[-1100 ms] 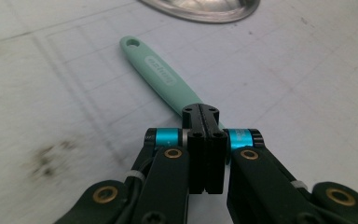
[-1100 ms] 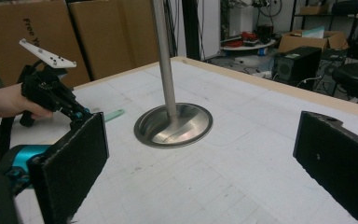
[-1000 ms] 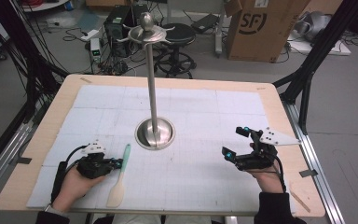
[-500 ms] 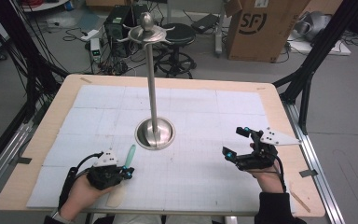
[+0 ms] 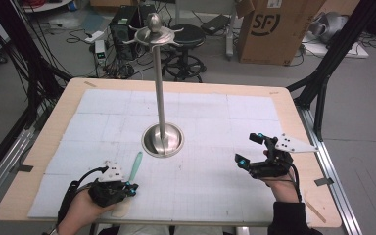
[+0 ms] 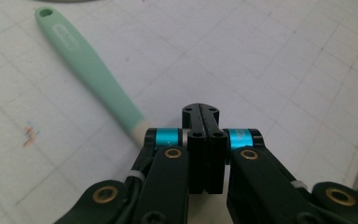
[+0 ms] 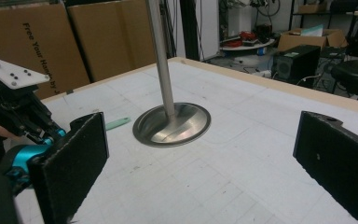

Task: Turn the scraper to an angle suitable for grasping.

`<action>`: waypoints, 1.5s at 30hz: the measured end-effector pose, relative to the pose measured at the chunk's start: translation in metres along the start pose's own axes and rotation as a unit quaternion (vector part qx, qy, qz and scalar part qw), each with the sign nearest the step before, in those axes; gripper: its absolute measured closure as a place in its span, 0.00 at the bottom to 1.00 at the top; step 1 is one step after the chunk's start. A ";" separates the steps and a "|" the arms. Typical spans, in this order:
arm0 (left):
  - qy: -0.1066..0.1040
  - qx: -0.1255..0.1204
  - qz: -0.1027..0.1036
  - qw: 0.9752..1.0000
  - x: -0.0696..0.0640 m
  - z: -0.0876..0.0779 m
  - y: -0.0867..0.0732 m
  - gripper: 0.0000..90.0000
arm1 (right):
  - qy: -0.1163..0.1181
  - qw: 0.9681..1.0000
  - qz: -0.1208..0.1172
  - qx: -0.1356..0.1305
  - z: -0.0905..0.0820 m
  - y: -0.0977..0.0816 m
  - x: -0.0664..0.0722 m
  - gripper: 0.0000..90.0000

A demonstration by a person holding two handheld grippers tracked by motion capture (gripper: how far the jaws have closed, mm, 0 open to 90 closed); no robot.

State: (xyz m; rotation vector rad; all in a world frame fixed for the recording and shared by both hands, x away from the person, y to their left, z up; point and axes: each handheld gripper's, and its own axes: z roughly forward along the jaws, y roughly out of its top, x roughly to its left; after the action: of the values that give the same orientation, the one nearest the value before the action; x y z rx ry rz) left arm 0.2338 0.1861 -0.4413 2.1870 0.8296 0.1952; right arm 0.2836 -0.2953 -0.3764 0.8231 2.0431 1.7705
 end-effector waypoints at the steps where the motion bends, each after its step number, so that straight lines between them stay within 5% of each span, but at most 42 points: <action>1: -0.001 -0.002 -0.004 1.000 0.001 -0.002 -0.002 1.00 | 0.000 1.000 0.001 0.000 0.000 -0.001 -0.001 0.02; 17: -0.010 0.004 -0.016 1.000 0.014 -0.026 -0.021 1.00 | 0.001 1.000 0.001 0.001 0.000 -0.002 0.000 0.02; 20: 0.006 -0.024 -0.028 0.999 0.020 -0.032 -0.021 1.00 | -0.001 1.000 0.003 0.003 0.001 -0.003 -0.001 0.02; 25: 0.084 -0.049 -0.081 0.992 0.044 -0.036 -0.025 1.00 | -0.001 1.000 0.002 0.006 0.003 -0.003 -0.001 0.02; 30: 0.112 -0.063 -0.110 0.986 0.063 -0.028 -0.019 1.00 | -0.001 1.000 0.000 0.008 0.004 -0.003 0.000 0.02; 39: 0.109 -0.053 -0.105 0.987 0.060 -0.001 -0.001 1.00 | -0.004 1.000 0.002 0.003 0.000 -0.003 0.000 0.02; 45: 0.082 -0.035 -0.073 0.993 0.040 0.014 0.015 1.00 | -0.005 1.000 -0.001 0.002 -0.002 -0.002 0.000 0.02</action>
State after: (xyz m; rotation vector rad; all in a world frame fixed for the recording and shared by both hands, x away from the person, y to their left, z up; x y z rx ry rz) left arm 0.2779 0.1953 -0.4453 2.0556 1.0536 0.3286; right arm 0.2818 -0.2967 -0.3784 0.8307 2.0410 1.7578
